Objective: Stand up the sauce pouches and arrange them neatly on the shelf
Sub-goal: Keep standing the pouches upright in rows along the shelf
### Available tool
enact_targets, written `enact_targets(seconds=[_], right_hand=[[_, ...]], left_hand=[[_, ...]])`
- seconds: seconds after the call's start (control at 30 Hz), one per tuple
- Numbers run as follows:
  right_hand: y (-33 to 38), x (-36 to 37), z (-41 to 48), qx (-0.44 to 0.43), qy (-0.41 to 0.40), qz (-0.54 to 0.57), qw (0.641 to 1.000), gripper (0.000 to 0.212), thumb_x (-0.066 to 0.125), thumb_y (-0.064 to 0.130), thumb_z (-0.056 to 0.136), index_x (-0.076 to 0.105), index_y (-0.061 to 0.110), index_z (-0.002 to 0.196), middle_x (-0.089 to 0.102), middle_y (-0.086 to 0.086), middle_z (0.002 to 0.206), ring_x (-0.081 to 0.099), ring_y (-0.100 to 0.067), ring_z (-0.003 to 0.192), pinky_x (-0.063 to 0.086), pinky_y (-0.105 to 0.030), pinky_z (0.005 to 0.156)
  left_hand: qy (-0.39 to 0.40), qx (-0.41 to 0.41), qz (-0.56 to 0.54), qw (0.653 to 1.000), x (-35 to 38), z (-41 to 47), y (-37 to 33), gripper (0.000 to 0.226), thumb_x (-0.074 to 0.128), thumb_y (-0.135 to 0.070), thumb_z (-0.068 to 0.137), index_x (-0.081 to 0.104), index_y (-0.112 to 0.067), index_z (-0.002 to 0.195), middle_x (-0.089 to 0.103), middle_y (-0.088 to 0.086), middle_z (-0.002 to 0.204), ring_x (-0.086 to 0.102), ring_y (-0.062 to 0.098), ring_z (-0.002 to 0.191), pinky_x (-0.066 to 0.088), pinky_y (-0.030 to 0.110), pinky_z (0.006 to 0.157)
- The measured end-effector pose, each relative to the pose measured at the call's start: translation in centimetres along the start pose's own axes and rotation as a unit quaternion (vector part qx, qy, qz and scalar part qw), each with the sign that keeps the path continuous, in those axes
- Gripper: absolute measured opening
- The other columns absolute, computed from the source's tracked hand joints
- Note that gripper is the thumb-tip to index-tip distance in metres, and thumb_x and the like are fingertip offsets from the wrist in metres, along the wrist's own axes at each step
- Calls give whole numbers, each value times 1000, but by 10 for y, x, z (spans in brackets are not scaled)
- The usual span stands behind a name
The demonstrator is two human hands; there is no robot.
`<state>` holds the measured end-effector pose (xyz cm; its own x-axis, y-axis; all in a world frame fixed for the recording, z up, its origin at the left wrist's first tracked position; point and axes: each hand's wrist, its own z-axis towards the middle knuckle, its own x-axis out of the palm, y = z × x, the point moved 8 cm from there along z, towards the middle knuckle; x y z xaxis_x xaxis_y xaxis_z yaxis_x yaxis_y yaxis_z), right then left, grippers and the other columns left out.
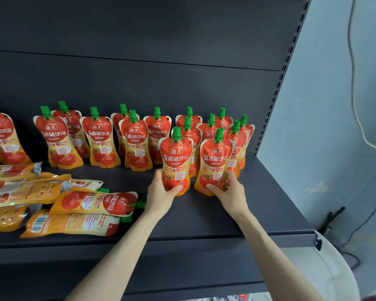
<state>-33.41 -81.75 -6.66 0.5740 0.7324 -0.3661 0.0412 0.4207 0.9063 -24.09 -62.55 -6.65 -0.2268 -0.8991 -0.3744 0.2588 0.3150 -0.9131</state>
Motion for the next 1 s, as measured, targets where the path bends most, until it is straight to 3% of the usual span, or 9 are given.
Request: enact_targets(seconds=[0.17, 0.27, 0.33, 0.43, 0.5, 0.63, 0.83, 0.9, 1.0], right_hand=[[3, -8, -6, 2, -19, -26, 999, 57, 76, 27, 78, 45, 19, 125, 59, 6, 117, 55, -14, 109, 49, -31, 90], [12, -19, -15, -17, -57, -85, 995, 53, 71, 32, 82, 46, 20, 127, 55, 5, 123, 52, -18, 115, 49, -38, 93], [24, -22, -23, -53, -67, -88, 992, 40, 68, 25, 85, 51, 20, 121, 54, 8, 117, 52, -19, 112, 49, -33, 89], [52, -17, -38, -115, -64, -76, 988, 24, 65, 17, 87, 60, 21, 110, 59, 6, 112, 56, -15, 105, 45, -16, 79], [70, -6, -46, -130, -49, -56, 989, 17, 65, 16, 87, 63, 24, 101, 64, 7, 104, 58, -9, 96, 46, -17, 78], [100, 37, -54, -135, 6, -32, 990, 11, 64, 14, 88, 65, 20, 97, 67, 4, 95, 61, -11, 84, 49, -17, 72], [140, 140, -69, -152, 78, -36, 985, 13, 61, 15, 90, 65, 17, 102, 67, 5, 96, 62, -6, 90, 49, -16, 74], [153, 181, -77, -156, 86, -42, 983, 14, 61, 15, 90, 66, 17, 102, 67, 5, 97, 61, -7, 92, 51, -23, 76], [171, 238, -86, -160, 77, -44, 983, 12, 60, 17, 90, 66, 17, 101, 68, 4, 98, 62, -10, 93, 49, -21, 78]], left_hand=[[-24, 20, 63, 998, -6, -10, -11, 82, 74, -24, 78, 25, -11, 143, 39, 9, 142, 40, 24, 130, 40, 36, 99], [-58, 37, 99, 993, -20, -26, -19, 82, 69, -27, 82, 20, -11, 146, 30, 9, 149, 30, 24, 137, 34, 39, 106], [-85, 76, 118, 987, -35, -38, -28, 68, 68, -26, 83, 34, -11, 141, 41, 9, 143, 37, 23, 132, 38, 38, 103], [-111, 168, 145, 969, -59, -55, -44, 35, 67, -19, 83, 59, -9, 116, 60, 6, 117, 56, 22, 109, 48, 32, 86], [-121, 192, 155, 962, -79, -63, -50, 24, 66, -17, 84, 63, -9, 107, 65, 1, 104, 62, 16, 96, 48, 25, 77], [-145, 197, 179, 953, -133, -71, -48, 16, 65, -16, 85, 66, -11, 100, 67, -7, 91, 61, 0, 82, 50, 17, 70], [-154, 169, 190, 955, -228, -80, 4, 14, 63, -16, 86, 66, -15, 99, 68, -10, 92, 65, 5, 83, 51, 22, 70], [-158, 167, 193, 954, -263, -83, 24, 12, 64, -13, 85, 66, -15, 97, 67, -12, 89, 64, 3, 78, 51, 22, 67], [-158, 176, 208, 949, -313, -81, 48, 13, 66, -7, 82, 66, -13, 94, 67, -9, 86, 61, 2, 81, 49, 19, 70]])
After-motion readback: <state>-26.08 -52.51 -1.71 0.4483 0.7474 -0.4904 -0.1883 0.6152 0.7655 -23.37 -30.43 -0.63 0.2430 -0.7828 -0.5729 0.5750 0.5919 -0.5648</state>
